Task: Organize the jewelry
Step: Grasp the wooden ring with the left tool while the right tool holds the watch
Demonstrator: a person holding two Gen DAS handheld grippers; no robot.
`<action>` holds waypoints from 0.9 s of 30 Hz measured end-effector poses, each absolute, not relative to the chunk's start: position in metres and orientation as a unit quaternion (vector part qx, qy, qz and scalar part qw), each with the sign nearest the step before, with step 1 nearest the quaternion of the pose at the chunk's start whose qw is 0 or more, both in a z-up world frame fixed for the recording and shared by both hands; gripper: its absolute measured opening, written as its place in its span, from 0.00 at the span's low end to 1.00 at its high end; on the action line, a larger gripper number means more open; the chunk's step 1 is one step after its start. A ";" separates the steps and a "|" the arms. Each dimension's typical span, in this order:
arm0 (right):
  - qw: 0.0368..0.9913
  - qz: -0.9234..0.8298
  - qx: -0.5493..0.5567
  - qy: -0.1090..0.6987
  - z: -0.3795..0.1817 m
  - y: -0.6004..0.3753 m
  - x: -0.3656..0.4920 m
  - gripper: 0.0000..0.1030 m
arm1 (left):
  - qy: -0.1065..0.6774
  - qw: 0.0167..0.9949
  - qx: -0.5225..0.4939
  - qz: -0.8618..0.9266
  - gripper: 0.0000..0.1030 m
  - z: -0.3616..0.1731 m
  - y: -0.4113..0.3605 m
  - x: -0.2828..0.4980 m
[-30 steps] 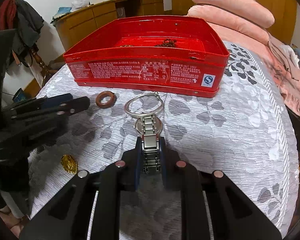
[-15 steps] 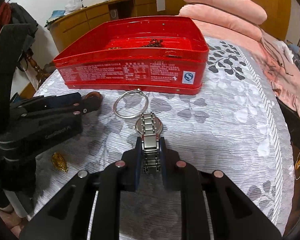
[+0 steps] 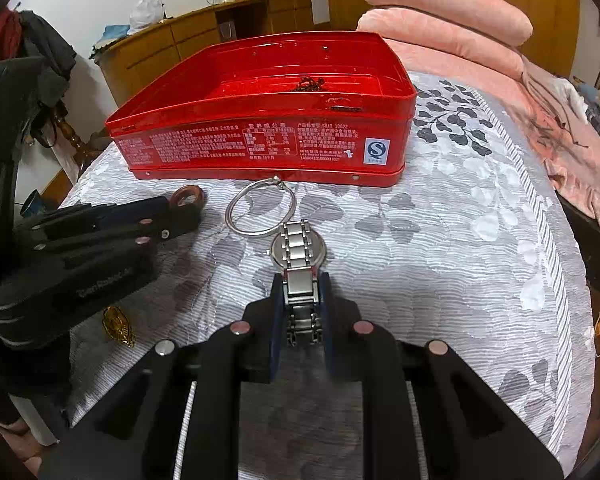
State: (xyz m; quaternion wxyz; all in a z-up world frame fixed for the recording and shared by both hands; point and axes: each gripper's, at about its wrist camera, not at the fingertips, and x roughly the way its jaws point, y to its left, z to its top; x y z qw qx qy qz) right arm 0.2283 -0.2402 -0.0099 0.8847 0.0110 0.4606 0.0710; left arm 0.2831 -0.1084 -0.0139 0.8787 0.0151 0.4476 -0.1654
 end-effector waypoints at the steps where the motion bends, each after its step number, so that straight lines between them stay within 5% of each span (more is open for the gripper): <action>1: 0.885 0.071 0.011 0.461 -0.010 -0.240 0.229 0.16 | 0.448 0.878 0.014 -0.168 0.42 -0.013 -0.110 0.284; 5: 0.885 0.071 0.012 0.460 -0.010 -0.240 0.229 0.16 | 0.443 0.882 0.032 -0.159 0.41 -0.015 -0.117 0.287; 7: 0.885 0.072 0.014 0.460 -0.010 -0.241 0.228 0.16 | 0.440 0.885 0.039 -0.148 0.28 -0.015 -0.117 0.288; 27: 0.887 0.058 -0.012 0.457 -0.005 -0.230 0.222 0.15 | 0.426 0.893 0.015 -0.145 0.28 -0.005 -0.092 0.269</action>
